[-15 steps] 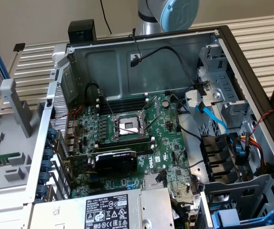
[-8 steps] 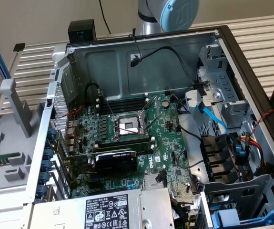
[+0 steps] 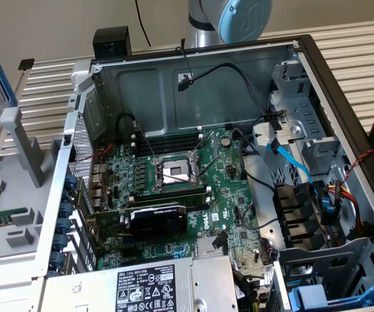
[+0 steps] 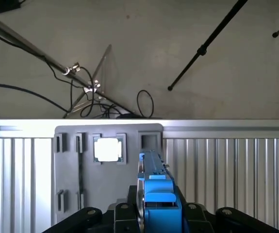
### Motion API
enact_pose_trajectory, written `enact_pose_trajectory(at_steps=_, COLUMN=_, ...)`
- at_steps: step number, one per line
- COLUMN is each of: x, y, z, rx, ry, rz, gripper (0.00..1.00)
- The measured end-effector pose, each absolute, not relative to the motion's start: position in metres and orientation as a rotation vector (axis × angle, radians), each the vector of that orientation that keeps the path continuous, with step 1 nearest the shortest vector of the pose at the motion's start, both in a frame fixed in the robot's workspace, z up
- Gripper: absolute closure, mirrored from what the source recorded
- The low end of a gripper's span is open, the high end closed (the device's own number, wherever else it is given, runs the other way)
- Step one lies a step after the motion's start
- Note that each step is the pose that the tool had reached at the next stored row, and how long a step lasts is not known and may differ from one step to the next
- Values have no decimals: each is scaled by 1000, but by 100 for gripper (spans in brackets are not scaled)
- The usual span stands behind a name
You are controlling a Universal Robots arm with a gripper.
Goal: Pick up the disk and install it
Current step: 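Pick up the disk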
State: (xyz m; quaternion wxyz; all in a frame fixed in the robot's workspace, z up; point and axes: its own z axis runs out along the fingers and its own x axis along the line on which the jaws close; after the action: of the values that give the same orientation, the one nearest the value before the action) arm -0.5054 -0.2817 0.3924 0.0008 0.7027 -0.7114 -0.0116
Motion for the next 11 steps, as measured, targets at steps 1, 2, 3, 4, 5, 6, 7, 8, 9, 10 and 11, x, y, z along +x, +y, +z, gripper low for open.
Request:
enact_pose_trajectory(at_steps=1, x=-504, y=-282, z=394, rx=2207, ry=-2234, rz=-36, gripper=63)
enact_pose_trajectory(at_steps=2, x=-502, y=-282, z=397, rx=2206, ry=-2233, rz=-36, gripper=63)
enact_pose_trajectory(at_steps=3, x=-500, y=-282, z=399, rx=2206, ry=-2233, rz=-35, gripper=63)
enact_pose_trajectory(at_steps=4, x=-499, y=-281, z=401, rx=2206, ry=-2233, rz=-35, gripper=63)
enact_pose_trajectory(at_steps=5, x=-498, y=-281, z=404, rx=2206, ry=-2233, rz=-34, gripper=63)
enact_pose_trajectory(at_steps=6, x=-497, y=-281, z=405, rx=2205, ry=-2233, rz=-34, gripper=63)
enact_pose_trajectory(at_steps=7, x=-497, y=-281, z=406, rx=2206, ry=-2233, rz=-33, gripper=63)
enact_pose_trajectory(at_steps=8, x=-497, y=-281, z=406, rx=2206, ry=-2233, rz=-33, gripper=63)
enact_pose_trajectory(at_steps=9, x=-496, y=-281, z=407, rx=2207, ry=-2234, rz=-32, gripper=63)
enact_pose_trajectory(at_steps=10, x=-496, y=-281, z=407, rx=2206, ry=-2234, rz=-32, gripper=63)
enact_pose_trajectory(at_steps=11, x=-496, y=-281, z=407, rx=2207, ry=-2234, rz=-32, gripper=63)
